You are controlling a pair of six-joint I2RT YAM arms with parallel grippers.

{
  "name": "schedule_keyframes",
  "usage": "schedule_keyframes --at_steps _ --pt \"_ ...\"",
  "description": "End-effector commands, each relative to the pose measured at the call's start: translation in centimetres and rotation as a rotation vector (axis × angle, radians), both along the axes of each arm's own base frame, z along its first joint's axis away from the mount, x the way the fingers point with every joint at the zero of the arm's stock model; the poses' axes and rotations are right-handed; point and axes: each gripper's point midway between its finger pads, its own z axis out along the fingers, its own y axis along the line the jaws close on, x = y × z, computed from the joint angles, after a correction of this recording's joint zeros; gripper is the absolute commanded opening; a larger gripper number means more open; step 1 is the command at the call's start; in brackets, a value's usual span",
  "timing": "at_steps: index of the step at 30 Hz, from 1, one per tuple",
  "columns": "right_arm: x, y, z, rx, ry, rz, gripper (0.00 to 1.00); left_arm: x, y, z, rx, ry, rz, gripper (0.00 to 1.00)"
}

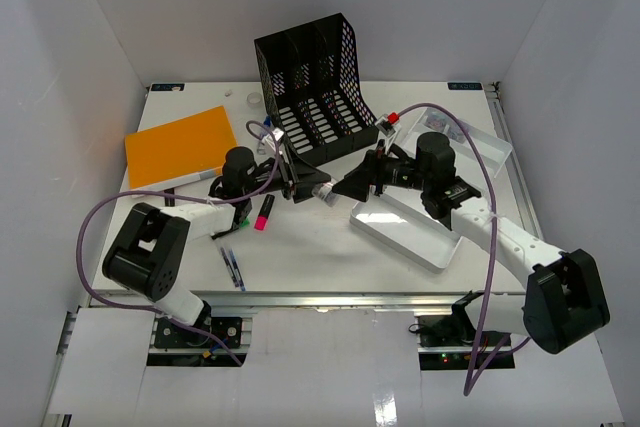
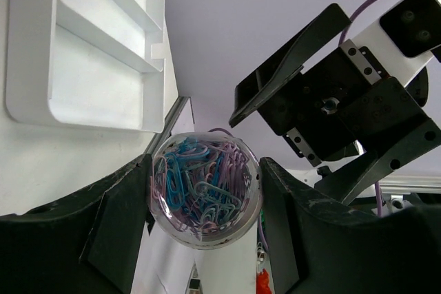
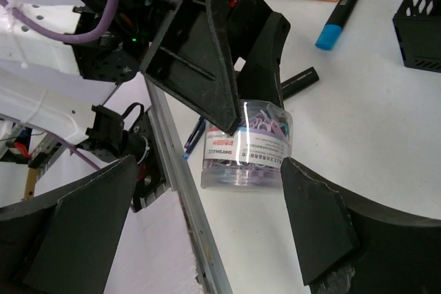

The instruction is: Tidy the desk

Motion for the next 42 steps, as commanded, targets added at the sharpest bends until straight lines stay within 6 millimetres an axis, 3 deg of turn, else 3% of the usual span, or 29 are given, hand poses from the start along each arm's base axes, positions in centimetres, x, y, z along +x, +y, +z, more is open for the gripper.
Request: schedule_keyframes --at_steps 1,11,17,21,25,27,28,31,33,35,38,40,42 --pt "1.2 0.5 1.0 0.021 -0.029 -0.050 0.90 0.8 -1.0 3.5 -0.065 -0.104 -0.003 0.12" --pt "1.9 0.4 -1.6 -0.048 -0.038 -0.084 0.91 0.8 -1.1 4.3 -0.080 -0.122 -0.004 0.12" --pt "1.9 0.7 -2.2 -0.059 -0.036 -0.073 0.99 1.3 -1.4 4.6 -0.093 -0.126 -0.010 0.12" --pt "1.8 0.9 -2.2 -0.053 -0.040 -0.055 0.78 1.4 -1.5 4.8 -0.097 -0.130 -0.014 0.12" --pt "1.4 1.1 -1.8 -0.040 -0.069 -0.022 0.49 1.5 -1.5 4.6 -0.097 -0.128 -0.018 0.13" --pt "1.3 1.0 -1.3 -0.030 -0.095 -0.010 0.35 1.4 -1.6 4.4 -0.096 -0.118 -0.023 0.20" --pt "1.2 1.0 -1.1 -0.027 -0.107 -0.001 0.32 1.4 -1.6 4.3 -0.096 -0.119 -0.024 0.29" --pt "0.5 0.5 -0.1 -0.012 -0.166 0.035 0.24 1.3 -1.6 4.2 -0.083 -0.124 -0.028 0.73" --pt "0.4 -0.3 0.4 -0.020 -0.210 0.044 0.22 1.6 -1.4 4.2 -0.067 -0.144 -0.031 0.94" --pt "1.0 -1.4 0.5 -0.047 -0.279 0.038 0.20 1.8 -1.1 4.7 -0.051 -0.172 -0.024 0.98" --pt "1.8 -4.6 -0.9 -0.161 -0.302 0.016 0.16 4.2 1.4 4.7 0.088 -0.250 0.068 0.98" --pt "3.1 -7.6 -2.6 -0.268 -0.289 -0.034 0.14 5.7 3.5 5.0 0.210 -0.327 0.142 0.98" --pt "5.7 -11.4 -3.7 -0.390 -0.329 -0.126 0.13 7.3 5.6 5.6 0.331 -0.401 0.246 0.98"
